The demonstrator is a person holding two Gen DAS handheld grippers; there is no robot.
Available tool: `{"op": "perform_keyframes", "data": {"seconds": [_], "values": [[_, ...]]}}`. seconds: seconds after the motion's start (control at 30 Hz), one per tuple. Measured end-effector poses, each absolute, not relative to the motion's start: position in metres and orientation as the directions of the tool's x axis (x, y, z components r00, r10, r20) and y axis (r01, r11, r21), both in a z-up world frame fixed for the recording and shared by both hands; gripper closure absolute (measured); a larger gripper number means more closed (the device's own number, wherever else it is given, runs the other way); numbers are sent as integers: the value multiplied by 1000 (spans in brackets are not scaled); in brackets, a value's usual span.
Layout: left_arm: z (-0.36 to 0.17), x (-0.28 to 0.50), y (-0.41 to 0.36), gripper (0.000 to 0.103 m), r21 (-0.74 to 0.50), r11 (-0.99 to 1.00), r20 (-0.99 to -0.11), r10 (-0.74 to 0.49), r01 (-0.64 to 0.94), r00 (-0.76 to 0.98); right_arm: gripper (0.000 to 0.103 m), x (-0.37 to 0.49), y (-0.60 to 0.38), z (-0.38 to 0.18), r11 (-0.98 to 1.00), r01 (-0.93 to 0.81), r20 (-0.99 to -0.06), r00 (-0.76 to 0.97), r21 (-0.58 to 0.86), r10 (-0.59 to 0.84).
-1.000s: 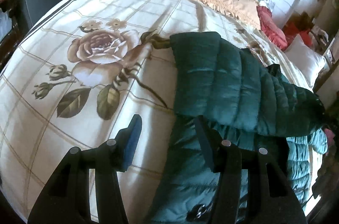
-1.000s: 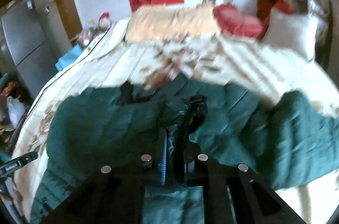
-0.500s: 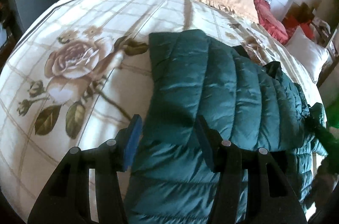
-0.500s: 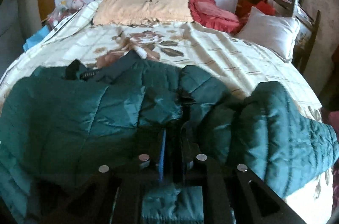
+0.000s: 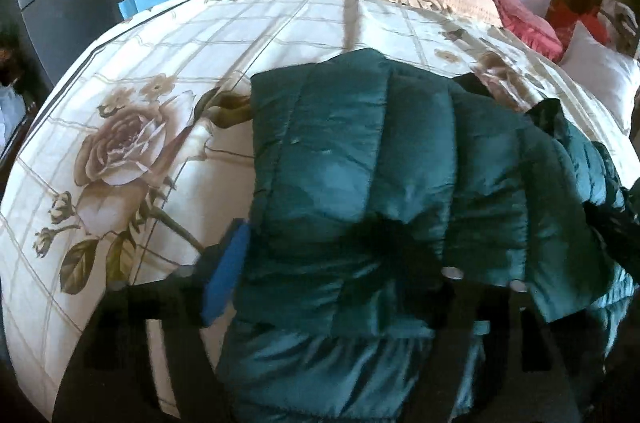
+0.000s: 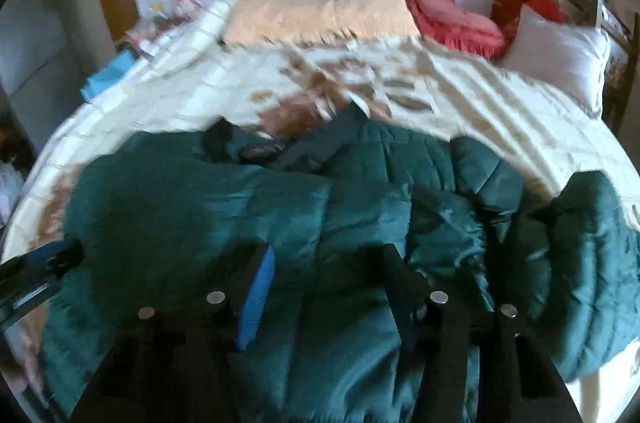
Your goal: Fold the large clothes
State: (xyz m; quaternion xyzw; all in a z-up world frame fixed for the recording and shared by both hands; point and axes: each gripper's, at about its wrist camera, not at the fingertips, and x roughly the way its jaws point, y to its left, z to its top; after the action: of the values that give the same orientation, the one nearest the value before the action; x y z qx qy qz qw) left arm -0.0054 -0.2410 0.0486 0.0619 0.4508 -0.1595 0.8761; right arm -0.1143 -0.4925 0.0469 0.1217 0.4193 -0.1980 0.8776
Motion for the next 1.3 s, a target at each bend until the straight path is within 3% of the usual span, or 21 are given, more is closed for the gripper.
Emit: {"op": "perform_keyframes", "data": {"seconds": [0.13, 0.27, 0.47, 0.67, 0.9, 1.1, 1.3], "values": [[37, 2, -231, 23, -138, 944, -817, -279, 299, 504, 51, -111, -505, 42, 887, 460, -783, 565, 36, -261], [36, -1, -233, 23, -119, 946, -810, -268, 302, 521, 51, -128, -495, 66, 882, 468, -753, 600, 57, -270], [36, -4, -236, 23, -96, 948, -802, -253, 302, 541, 51, -127, -453, 91, 933, 343, -706, 688, 109, -171], [35, -8, -238, 23, -56, 951, -791, -228, 304, 568, 51, -88, -420, 77, 963, 262, -713, 686, 59, -142], [35, -8, -239, 23, -50, 951, -790, -225, 304, 571, 49, -71, -431, 44, 956, 293, -773, 610, 17, -173], [33, -9, -239, 23, -59, 951, -788, -230, 303, 571, 49, -117, -439, 76, 948, 311, -757, 636, 72, -151], [33, -8, -238, 23, -64, 951, -787, -234, 302, 571, 49, -171, -468, 69, 917, 399, -759, 597, 1, -258]]}}
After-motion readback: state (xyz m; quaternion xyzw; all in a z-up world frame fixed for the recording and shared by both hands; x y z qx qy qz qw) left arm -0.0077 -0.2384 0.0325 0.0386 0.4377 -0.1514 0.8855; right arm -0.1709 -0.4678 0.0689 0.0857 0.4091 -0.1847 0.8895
